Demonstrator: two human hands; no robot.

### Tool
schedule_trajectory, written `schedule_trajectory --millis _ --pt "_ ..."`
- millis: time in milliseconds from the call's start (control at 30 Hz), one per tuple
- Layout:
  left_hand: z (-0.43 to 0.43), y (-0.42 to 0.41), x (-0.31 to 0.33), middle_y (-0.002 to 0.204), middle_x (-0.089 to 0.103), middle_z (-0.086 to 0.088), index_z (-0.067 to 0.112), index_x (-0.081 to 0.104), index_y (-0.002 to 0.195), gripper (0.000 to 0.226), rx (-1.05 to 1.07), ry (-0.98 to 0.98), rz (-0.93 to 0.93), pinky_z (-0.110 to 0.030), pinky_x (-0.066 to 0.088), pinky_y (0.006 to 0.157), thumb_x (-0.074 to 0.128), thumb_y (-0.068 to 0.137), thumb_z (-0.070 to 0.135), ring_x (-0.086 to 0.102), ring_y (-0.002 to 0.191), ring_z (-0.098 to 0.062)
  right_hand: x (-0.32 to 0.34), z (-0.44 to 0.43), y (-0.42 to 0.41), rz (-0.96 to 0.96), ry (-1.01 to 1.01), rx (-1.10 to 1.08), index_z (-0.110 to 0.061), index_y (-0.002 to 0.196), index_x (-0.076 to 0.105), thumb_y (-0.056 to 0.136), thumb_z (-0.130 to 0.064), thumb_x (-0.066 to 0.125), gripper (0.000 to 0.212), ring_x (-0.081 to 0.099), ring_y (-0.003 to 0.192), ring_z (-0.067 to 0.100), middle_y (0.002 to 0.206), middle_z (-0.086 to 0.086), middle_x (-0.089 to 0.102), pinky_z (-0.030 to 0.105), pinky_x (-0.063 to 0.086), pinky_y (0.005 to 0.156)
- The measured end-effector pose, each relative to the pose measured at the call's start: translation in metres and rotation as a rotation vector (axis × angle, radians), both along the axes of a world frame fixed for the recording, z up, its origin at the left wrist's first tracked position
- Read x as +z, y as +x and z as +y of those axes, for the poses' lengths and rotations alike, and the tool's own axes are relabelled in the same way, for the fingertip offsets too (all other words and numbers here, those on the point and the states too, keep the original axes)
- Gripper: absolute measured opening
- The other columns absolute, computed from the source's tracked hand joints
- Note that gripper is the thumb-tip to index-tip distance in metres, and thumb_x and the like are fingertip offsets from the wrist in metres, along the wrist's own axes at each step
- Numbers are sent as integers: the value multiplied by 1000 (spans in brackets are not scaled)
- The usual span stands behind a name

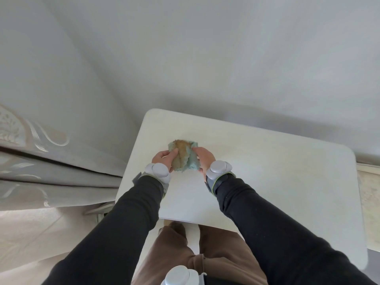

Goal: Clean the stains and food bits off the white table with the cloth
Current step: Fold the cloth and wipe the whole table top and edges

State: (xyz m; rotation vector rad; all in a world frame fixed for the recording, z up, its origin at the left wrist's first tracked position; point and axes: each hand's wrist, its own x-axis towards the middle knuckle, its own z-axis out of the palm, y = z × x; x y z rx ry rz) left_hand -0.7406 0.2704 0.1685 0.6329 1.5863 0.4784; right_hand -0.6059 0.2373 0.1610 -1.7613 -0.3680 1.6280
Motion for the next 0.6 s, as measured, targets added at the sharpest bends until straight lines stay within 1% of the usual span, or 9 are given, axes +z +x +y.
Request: schedule_trajectory --millis 67,133,233,300,333,367,467,533,600 --pt "4 -4 -1 105 64 -14 7 51 120 46 -50 25 93 -40 50 92 70 83 27 59 88 -26 2 1 -1 8 21 -53 -15 99 65 95 -27 50 20 60 103 27 107 11 64 35 42 86" --pt "5 -8 3 101 59 -12 13 45 109 33 -95 49 131 -40 49 94 67 85 19 57 88 -25 2 2 -7 75 32 -104 -16 76 59 90 -22 55 16 59 80 23 82 6 61 35 39 77" --pt "6 -8 14 99 55 -9 14 52 96 13 -258 102 187 -33 45 88 54 93 27 52 90 -23 5 7 -13 70 58 -74 -15 74 53 85 -15 58 12 52 75 24 78 10 53 34 41 72" --pt "8 -6 18 107 57 -6 12 61 110 46 -287 97 189 -33 43 100 37 97 49 54 103 -22 9 11 -16 54 107 -23 -13 69 51 88 -10 58 21 53 70 24 72 9 54 32 46 70" --pt "8 -5 19 112 59 -6 13 62 114 57 -287 67 171 -36 42 105 32 95 57 55 109 -23 10 14 -17 35 133 15 -12 66 51 88 -8 59 24 52 70 23 69 8 53 33 46 71" --pt "9 -4 19 113 61 -5 14 62 113 58 -293 75 162 -37 43 104 34 93 61 56 110 -24 10 15 -18 17 155 50 -12 64 51 88 -7 60 26 50 72 23 68 8 51 35 44 72" --pt "12 -5 17 99 62 -2 15 64 106 37 -335 133 174 -28 44 88 54 91 47 58 95 -22 12 19 -22 -84 176 110 -11 62 49 87 -11 58 26 43 72 21 65 6 46 36 38 71" --pt "19 -9 14 88 57 -4 10 63 88 30 -333 146 250 -26 37 78 53 94 38 52 86 -22 12 21 -23 -126 200 57 -14 63 44 85 -17 52 23 39 72 20 68 7 41 36 36 70" --pt "26 -14 13 77 48 -7 8 49 71 34 -303 128 329 -26 31 73 48 96 31 43 81 -22 13 26 -20 -149 203 -23 -15 68 41 87 -20 45 20 35 77 19 75 7 38 33 30 70"
